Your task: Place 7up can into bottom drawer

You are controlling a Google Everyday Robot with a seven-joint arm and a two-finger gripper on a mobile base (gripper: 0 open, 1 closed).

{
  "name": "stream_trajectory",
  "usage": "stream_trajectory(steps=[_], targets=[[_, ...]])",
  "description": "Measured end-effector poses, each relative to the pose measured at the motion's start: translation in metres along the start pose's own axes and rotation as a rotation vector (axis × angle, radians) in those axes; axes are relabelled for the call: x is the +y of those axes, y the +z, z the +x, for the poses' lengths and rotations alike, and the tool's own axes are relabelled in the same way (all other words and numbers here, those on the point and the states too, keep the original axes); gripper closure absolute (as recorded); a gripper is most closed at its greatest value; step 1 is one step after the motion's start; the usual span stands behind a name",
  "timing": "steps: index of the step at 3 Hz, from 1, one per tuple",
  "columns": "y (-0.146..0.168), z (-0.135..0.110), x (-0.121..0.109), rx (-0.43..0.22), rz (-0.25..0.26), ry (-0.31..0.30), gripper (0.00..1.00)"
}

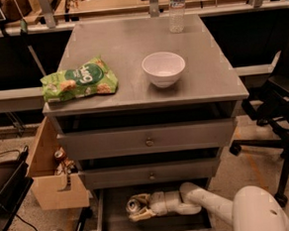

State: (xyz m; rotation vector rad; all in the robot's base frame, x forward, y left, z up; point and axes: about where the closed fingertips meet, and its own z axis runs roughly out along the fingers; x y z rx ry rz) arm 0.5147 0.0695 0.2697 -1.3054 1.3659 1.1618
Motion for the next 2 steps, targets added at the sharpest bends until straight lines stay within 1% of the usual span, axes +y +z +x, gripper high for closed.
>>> stream_trajectory(steps=[1,2], targets=[[0.002,0.022,0.014,0.013,0.112,0.118,1.0],[0.009,0.054,0.014,0.001,0.171,0.223,1.0]])
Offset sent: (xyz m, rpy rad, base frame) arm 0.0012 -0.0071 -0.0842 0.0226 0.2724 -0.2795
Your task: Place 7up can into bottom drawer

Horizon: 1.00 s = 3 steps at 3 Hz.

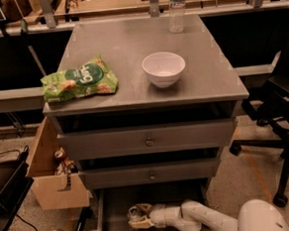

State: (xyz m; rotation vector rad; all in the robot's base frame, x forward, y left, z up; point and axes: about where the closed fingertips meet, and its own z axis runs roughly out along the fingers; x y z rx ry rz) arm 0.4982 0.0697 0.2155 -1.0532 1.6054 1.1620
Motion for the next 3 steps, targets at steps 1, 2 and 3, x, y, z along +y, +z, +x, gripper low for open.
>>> stream_trajectory(steps=[1,2,3], targets=[[0.0004,-0.0007,0.0001,0.0,-0.007,-0.009,1.0],[0.0001,-0.0032,-0.0011,0.003,-0.073,-0.084,1.0],[0.0015,-0.0044,0.0006,-0.002,-0.08,-0.084,0.82]])
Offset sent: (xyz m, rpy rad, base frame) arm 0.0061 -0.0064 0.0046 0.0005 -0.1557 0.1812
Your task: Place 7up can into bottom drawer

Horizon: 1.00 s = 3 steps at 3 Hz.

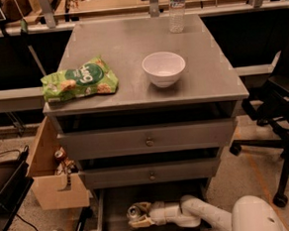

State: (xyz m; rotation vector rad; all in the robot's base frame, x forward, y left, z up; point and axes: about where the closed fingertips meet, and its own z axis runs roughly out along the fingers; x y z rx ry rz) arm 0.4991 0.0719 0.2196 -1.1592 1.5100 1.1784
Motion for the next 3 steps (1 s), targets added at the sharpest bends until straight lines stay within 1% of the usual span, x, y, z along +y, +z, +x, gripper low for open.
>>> stream_trajectory(steps=[3], targets=[[0.006,-0.0006,0.0036,-0.004,-0.01,0.003,0.12]])
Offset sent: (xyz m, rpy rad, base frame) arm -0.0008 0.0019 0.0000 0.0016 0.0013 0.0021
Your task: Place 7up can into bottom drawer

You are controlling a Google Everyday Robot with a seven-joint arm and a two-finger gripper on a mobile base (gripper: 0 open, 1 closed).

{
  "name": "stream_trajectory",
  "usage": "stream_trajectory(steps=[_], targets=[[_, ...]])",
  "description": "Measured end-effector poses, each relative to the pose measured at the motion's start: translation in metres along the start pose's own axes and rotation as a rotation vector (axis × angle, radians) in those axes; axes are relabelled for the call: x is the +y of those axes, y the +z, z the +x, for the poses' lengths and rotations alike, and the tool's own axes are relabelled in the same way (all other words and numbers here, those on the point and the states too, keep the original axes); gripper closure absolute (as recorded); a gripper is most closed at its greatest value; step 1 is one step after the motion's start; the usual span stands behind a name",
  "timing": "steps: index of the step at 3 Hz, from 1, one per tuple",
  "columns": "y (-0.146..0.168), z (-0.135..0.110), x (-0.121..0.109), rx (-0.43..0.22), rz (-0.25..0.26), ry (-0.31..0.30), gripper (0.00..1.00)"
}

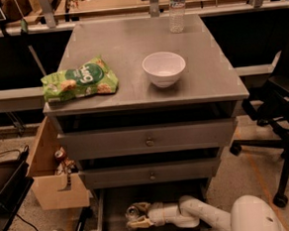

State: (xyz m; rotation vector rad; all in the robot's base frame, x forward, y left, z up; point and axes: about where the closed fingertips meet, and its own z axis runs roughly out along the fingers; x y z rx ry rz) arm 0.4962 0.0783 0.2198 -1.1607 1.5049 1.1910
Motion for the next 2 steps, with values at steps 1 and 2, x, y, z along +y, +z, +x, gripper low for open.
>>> stream_trajectory(steps=[1,2], targets=[[0.0018,-0.0002,0.0011,-0.001,-0.003,0.001,0.0],[0.0019,-0.0002,0.0011,-0.001,-0.003,0.001,0.0]])
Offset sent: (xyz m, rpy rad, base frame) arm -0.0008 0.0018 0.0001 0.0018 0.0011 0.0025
